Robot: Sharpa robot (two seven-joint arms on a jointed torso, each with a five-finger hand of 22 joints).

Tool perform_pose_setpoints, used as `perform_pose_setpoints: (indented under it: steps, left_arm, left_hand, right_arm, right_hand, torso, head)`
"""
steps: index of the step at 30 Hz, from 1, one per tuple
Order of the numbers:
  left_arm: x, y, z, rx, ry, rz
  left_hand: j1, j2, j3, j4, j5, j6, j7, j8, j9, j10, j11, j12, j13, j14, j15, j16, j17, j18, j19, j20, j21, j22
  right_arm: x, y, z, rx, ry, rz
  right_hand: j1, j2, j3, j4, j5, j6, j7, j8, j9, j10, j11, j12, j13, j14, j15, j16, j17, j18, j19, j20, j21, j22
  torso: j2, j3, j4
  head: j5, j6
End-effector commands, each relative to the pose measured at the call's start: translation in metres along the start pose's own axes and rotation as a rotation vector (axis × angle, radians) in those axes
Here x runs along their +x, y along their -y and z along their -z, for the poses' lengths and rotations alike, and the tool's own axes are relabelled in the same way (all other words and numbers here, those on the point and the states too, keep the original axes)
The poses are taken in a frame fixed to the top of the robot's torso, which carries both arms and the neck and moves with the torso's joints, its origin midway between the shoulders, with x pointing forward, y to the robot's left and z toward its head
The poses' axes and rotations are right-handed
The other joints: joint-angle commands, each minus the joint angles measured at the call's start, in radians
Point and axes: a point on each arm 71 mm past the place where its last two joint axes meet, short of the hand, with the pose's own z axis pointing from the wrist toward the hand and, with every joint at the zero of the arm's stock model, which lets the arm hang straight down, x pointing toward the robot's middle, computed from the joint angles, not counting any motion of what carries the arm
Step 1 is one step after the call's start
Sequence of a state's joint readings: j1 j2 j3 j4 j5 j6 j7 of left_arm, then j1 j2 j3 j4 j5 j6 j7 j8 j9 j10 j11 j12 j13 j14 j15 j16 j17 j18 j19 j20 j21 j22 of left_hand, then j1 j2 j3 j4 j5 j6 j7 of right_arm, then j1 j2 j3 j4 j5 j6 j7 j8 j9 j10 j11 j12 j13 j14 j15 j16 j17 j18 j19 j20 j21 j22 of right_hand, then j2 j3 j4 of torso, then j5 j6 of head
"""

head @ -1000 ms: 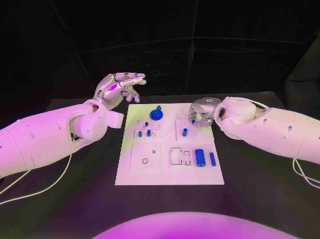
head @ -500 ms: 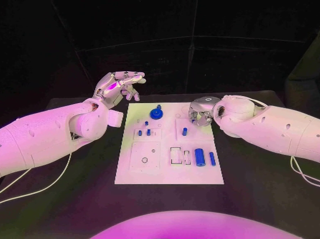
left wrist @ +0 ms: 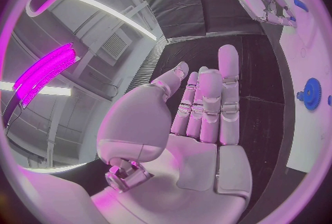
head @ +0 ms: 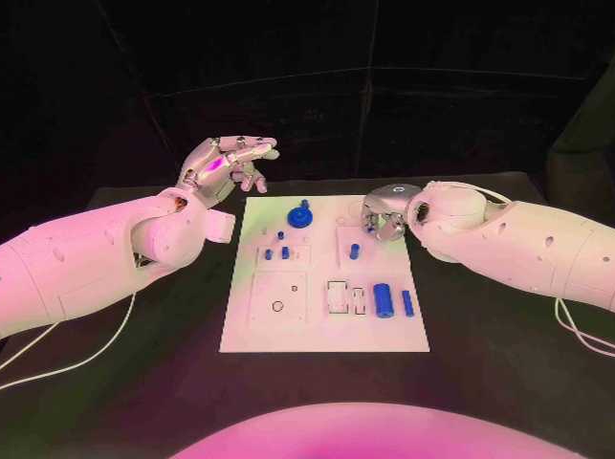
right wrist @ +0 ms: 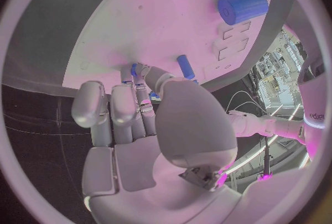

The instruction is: Assemble the parts on the task board

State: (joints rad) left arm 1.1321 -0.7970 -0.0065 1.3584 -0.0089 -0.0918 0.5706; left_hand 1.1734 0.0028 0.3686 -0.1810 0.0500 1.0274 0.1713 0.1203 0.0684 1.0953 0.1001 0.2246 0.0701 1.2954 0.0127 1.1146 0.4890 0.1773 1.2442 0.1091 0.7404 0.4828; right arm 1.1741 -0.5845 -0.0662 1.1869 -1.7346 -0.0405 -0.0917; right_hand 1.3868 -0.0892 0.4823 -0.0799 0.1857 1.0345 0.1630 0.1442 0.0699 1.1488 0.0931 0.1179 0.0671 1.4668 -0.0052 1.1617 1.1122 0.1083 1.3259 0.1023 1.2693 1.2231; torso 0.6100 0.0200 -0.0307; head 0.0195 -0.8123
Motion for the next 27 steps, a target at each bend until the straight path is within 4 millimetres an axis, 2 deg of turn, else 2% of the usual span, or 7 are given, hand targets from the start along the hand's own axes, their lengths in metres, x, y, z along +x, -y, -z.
perform_pose_setpoints:
  steps: [1, 16, 27]
  left_arm:
    - [0.0008, 0.0004, -0.0007, -0.001, -0.010, 0.011]
    - [0.0006, 0.0002, -0.0008, -0.003, -0.011, 0.012]
    - [0.0010, -0.0001, -0.0012, -0.003, -0.011, 0.013]
  left_hand:
    - [0.009, -0.001, -0.007, -0.002, 0.005, 0.000, 0.005, 0.002, -0.002, -0.003, 0.002, 0.004, 0.000, -0.011, 0.000, -0.005, -0.002, 0.006, -0.008, 0.003, -0.002, -0.002]
    - [0.015, 0.001, -0.007, -0.004, 0.005, -0.001, 0.005, 0.001, -0.002, -0.005, 0.002, 0.006, 0.000, -0.013, 0.000, -0.006, -0.005, 0.006, -0.009, 0.003, -0.005, -0.004]
    - [0.019, 0.003, -0.007, -0.006, 0.005, -0.001, 0.005, 0.002, -0.002, -0.006, 0.002, 0.007, 0.000, -0.014, 0.000, -0.006, -0.006, 0.006, -0.009, 0.003, -0.006, -0.005]
  right_arm:
    - [0.0119, 0.0014, 0.0004, 0.014, -0.056, 0.017]
    - [0.0159, 0.0010, 0.0022, 0.005, -0.040, 0.010]
    - [0.0131, 0.0014, 0.0053, 0.003, 0.078, -0.001]
  right_hand:
    - [-0.005, -0.013, 0.004, -0.007, -0.006, -0.012, 0.000, -0.008, -0.002, -0.014, 0.001, -0.009, -0.001, 0.029, 0.009, 0.000, -0.003, -0.016, -0.003, 0.005, 0.003, -0.003]
    - [-0.006, -0.022, 0.013, -0.019, -0.008, -0.013, 0.005, -0.012, 0.000, -0.011, 0.006, -0.017, 0.001, 0.027, 0.014, 0.005, -0.003, -0.016, -0.005, 0.010, 0.007, 0.002]
    - [-0.012, -0.008, 0.012, -0.024, -0.025, 0.044, -0.011, 0.013, 0.012, 0.059, -0.013, 0.003, 0.014, 0.036, 0.002, 0.042, 0.024, -0.033, 0.044, 0.003, 0.072, 0.073]
  torso:
    - [0.000, 0.0000, -0.0005]
    - [0.000, 0.0000, -0.0003]
    - [0.000, -0.0003, -0.0006]
  head:
    - [-0.002, -0.002]
    - [-0.006, -0.004]
    - [-0.008, -0.006]
